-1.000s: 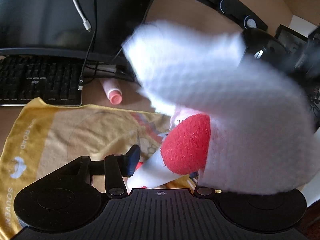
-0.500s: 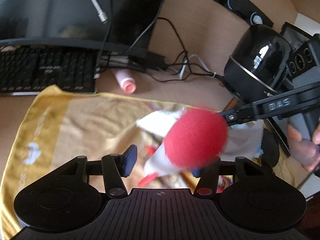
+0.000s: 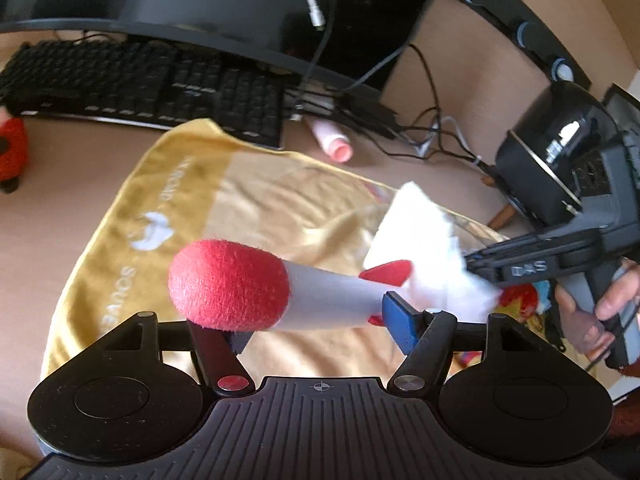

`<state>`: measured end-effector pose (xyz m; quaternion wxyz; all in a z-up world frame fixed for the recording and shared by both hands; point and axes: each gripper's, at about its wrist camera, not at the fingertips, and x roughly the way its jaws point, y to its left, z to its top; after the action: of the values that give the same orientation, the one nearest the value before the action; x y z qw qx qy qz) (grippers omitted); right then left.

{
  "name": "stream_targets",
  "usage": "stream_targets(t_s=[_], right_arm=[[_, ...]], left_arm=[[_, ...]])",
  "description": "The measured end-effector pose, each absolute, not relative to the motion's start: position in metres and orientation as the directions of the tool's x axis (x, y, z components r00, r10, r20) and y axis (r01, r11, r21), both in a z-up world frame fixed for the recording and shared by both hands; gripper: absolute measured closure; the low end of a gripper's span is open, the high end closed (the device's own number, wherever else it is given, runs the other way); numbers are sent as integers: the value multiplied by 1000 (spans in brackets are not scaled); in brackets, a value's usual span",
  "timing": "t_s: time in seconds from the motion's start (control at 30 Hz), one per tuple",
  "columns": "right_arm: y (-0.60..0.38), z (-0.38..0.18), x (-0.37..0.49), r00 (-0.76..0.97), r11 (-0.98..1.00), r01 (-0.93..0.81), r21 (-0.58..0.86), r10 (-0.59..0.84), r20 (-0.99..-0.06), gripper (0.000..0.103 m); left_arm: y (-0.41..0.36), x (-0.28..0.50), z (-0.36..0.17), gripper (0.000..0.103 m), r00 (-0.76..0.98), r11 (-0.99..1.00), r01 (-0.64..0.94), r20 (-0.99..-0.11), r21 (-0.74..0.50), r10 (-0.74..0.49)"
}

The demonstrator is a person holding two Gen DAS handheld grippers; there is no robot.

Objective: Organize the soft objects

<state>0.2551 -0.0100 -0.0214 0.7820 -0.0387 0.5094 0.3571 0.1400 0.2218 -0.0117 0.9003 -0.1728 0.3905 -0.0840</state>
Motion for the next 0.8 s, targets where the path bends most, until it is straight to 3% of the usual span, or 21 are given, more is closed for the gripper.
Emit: stream_targets(t_s=[0.1, 0.17, 0.27, 0.33, 0.37, 0.4, 0.43, 0.5, 0.63, 0.8], right_arm=[[-5, -18, 249, 213, 707, -623, 335, 566, -797, 38], [3, -18, 244, 194, 677, -648, 348, 589, -785, 28], [15, -24, 243, 158, 645, -655, 394, 627, -763, 28], [21, -31, 247, 107, 627, -611, 483, 670, -734, 35], [23, -34, 249, 83, 619, -593, 514, 682, -726, 53], [25, -38, 249, 59, 615, -578, 537, 687, -724, 63], [24, -39, 249, 55, 613, -572, 545, 692, -720, 66], [22, -39, 248, 63, 615, -569, 545, 694, -717, 83], [7, -38, 253, 115, 663, -508, 549, 684, -720, 88], [-4, -35, 255, 239, 787, -517, 338, 511, -825, 88]], left_arm=[[236, 138, -14, 27, 689, 918, -24, -672, -396, -272], [245, 138, -16, 26, 689, 909, -47, -672, -414, -271], [251, 140, -19, 23, 681, 901, -55, -676, -429, -280], [254, 140, -20, 20, 681, 908, -62, -682, -414, -265], [256, 140, -21, 20, 683, 908, -69, -683, -413, -259], [260, 139, -20, 20, 687, 906, -81, -682, -415, -251], [263, 139, -19, 20, 691, 905, -92, -681, -416, -242], [272, 137, -18, 20, 701, 901, -115, -677, -419, -225], [288, 140, -14, 18, 720, 894, -176, -673, -411, -168], [306, 149, -1, 15, 744, 897, -258, -666, -359, -52]])
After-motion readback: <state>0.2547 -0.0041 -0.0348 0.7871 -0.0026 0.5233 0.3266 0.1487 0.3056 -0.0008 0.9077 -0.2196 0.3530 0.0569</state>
